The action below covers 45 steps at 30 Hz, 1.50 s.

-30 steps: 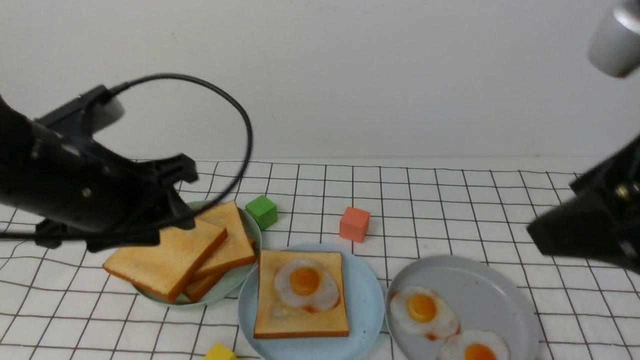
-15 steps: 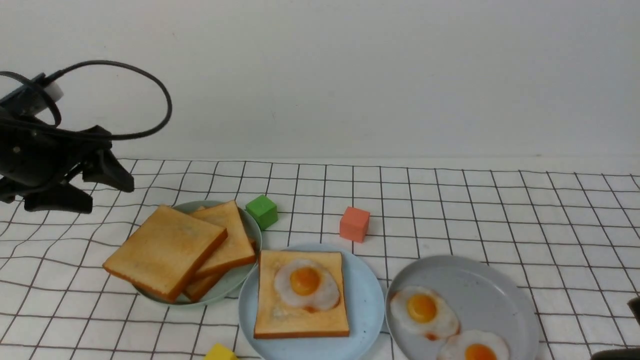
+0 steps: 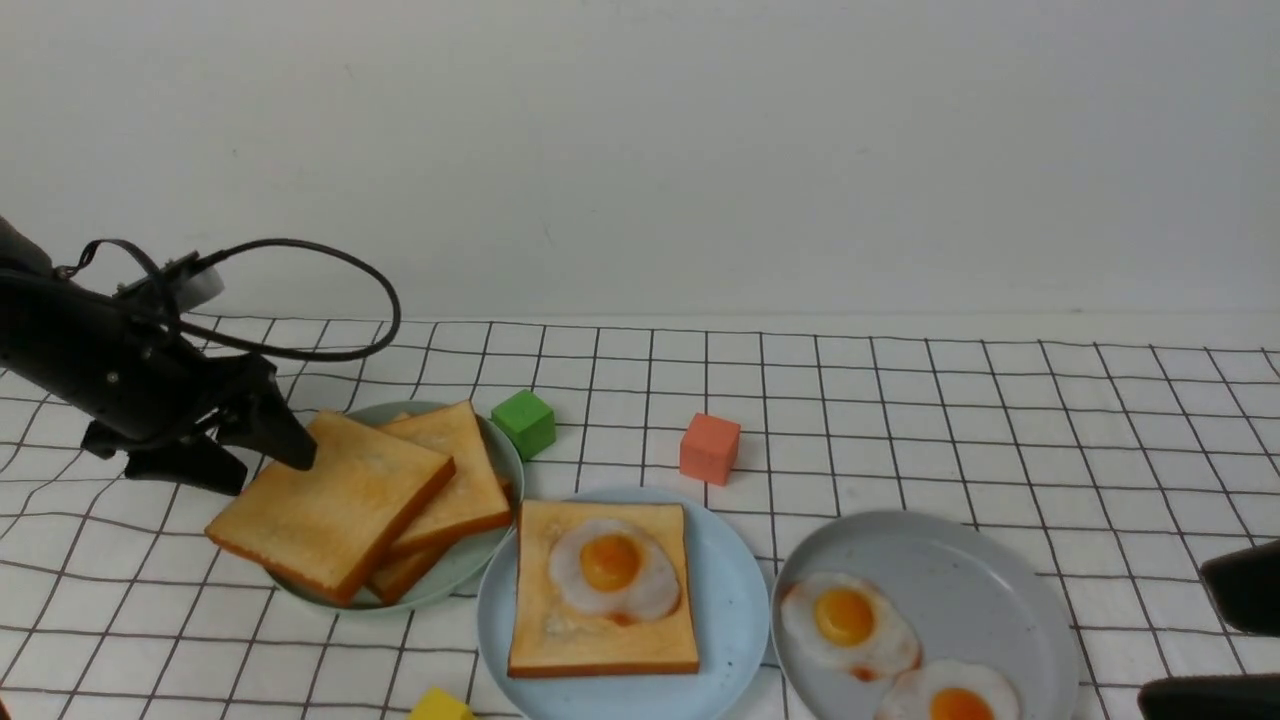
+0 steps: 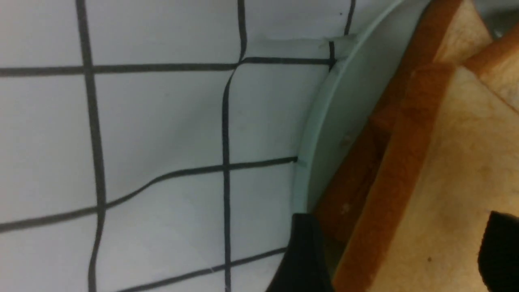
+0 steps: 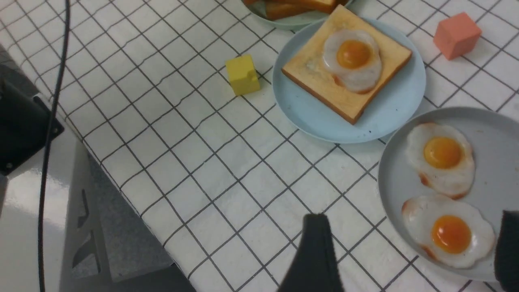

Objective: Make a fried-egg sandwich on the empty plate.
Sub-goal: Use the left arm to grab a slice of bread, then use the left arm to place a slice of bread on the fried egg in the middle

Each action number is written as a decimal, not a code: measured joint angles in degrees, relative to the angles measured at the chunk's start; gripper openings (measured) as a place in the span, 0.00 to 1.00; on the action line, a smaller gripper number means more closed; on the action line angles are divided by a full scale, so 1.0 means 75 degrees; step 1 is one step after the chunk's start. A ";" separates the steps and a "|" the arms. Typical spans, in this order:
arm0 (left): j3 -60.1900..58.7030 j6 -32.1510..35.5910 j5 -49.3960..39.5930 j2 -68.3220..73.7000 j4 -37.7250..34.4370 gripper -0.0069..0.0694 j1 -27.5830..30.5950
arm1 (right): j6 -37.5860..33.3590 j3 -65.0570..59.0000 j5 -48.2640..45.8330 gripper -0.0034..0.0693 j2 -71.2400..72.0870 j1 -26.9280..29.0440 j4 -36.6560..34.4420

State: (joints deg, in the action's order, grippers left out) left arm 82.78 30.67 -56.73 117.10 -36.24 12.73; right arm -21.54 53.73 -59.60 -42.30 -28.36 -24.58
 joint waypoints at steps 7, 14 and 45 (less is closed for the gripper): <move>0.0006 0.0156 -0.0022 0.0224 -0.0157 0.76 0.0000 | -0.0347 0.0000 0.0007 0.79 0.0000 0.0000 -0.0195; 0.0006 0.0200 -0.0125 0.0224 -0.0115 0.30 0.0032 | -0.0347 0.0000 0.0012 0.74 0.0000 0.0000 -0.0188; -0.2315 -0.0089 0.1929 -0.1670 -0.2572 0.11 -0.3042 | -0.0347 -0.0006 0.0151 0.61 0.0000 0.0000 -0.0075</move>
State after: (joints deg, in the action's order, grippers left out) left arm 65.42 30.00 -42.26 104.57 -55.53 -10.08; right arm -24.15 53.69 -58.47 -42.30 -28.36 -25.14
